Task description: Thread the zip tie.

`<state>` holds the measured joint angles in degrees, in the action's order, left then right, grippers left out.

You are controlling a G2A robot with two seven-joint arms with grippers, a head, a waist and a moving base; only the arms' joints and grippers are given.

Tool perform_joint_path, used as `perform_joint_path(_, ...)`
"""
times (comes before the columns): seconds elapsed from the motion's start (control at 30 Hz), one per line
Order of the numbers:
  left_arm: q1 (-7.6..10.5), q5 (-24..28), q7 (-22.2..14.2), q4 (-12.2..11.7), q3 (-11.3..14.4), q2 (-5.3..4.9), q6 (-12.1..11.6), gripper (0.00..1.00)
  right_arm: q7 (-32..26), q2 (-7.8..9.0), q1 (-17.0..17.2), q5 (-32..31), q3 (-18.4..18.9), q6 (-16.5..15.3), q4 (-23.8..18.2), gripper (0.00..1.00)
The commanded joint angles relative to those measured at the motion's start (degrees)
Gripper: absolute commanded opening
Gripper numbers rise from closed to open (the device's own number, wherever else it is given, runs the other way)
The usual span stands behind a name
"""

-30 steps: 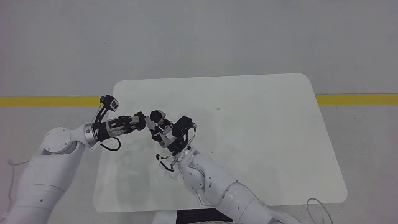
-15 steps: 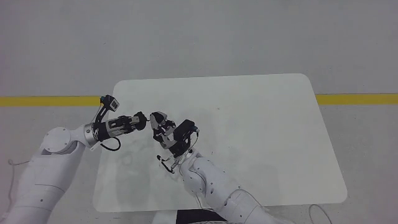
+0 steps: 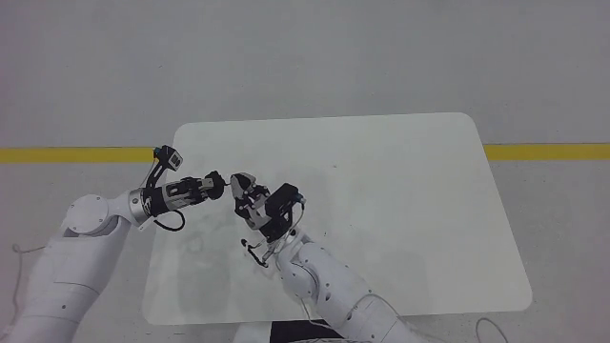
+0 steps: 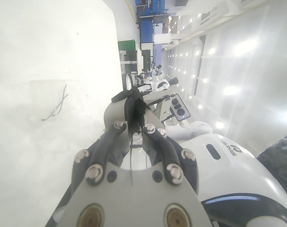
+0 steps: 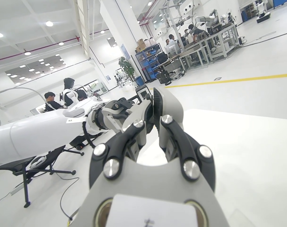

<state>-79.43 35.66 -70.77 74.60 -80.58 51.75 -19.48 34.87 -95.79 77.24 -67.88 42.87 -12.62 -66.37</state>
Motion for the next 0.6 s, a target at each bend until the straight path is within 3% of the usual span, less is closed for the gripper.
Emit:
perform_joint_path(0.0, 0.00, 0.0, 0.0, 0.0, 0.0, 0.00, 0.0, 0.00, -0.4, -0.15, -0.4, 0.0, -0.2, 0.6, 0.5, 0.00)
perform_joint_path(0.17, 0.00, 0.0, 0.0, 0.0, 0.0, 0.00, 0.0, 0.00, -0.6, -0.55, -1.0, 0.3, -0.8, 1.8, 1.6, 0.00)
perform_joint_path(0.57, 0.00, 0.0, 0.0, 0.0, 0.0, 0.00, 0.0, 0.00, 0.3, -1.39, -1.9, 3.2, -1.5, 1.2, 3.8, 0.00)
